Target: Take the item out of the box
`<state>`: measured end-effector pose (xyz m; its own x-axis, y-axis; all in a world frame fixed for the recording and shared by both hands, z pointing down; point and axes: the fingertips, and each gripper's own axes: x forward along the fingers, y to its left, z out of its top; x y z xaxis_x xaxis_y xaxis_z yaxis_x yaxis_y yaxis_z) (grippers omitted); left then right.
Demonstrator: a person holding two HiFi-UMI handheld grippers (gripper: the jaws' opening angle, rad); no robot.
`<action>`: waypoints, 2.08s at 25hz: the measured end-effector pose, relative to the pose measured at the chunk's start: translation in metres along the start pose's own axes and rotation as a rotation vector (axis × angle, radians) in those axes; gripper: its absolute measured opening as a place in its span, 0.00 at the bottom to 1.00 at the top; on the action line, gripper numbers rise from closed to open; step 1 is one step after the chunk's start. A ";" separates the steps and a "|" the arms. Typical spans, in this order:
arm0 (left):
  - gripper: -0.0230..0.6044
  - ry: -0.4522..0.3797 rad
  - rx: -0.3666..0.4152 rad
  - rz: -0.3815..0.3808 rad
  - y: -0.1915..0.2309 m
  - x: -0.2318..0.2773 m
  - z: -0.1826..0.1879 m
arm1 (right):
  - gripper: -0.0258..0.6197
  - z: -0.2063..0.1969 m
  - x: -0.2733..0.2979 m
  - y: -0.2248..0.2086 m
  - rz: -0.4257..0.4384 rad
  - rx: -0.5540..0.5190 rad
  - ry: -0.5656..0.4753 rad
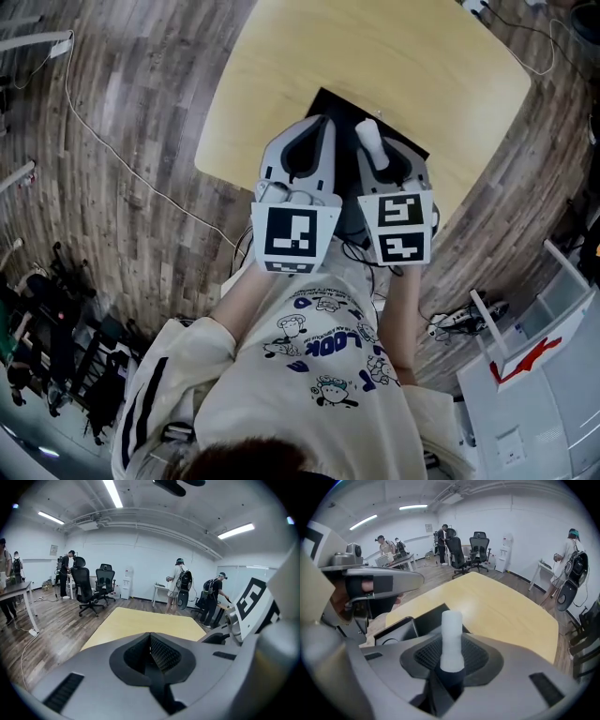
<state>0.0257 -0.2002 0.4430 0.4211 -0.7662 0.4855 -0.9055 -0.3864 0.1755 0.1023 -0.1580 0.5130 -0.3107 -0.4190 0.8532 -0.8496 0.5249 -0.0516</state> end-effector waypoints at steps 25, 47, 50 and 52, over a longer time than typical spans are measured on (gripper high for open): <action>0.06 -0.245 0.109 -0.032 -0.051 -0.075 0.080 | 0.26 0.040 -0.118 0.000 -0.164 0.139 -0.394; 0.06 -0.400 0.154 0.041 -0.047 -0.148 0.105 | 0.26 0.070 -0.175 0.040 -0.189 0.152 -0.647; 0.06 -0.414 0.154 0.051 -0.046 -0.154 0.107 | 0.26 0.075 -0.183 0.043 -0.202 0.148 -0.685; 0.06 -0.419 0.154 0.056 -0.045 -0.156 0.107 | 0.26 0.076 -0.187 0.045 -0.210 0.149 -0.708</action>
<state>0.0064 -0.1182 0.2675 0.3855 -0.9177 0.0958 -0.9224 -0.3861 0.0136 0.0899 -0.1124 0.3112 -0.2927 -0.9019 0.3176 -0.9543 0.2966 -0.0369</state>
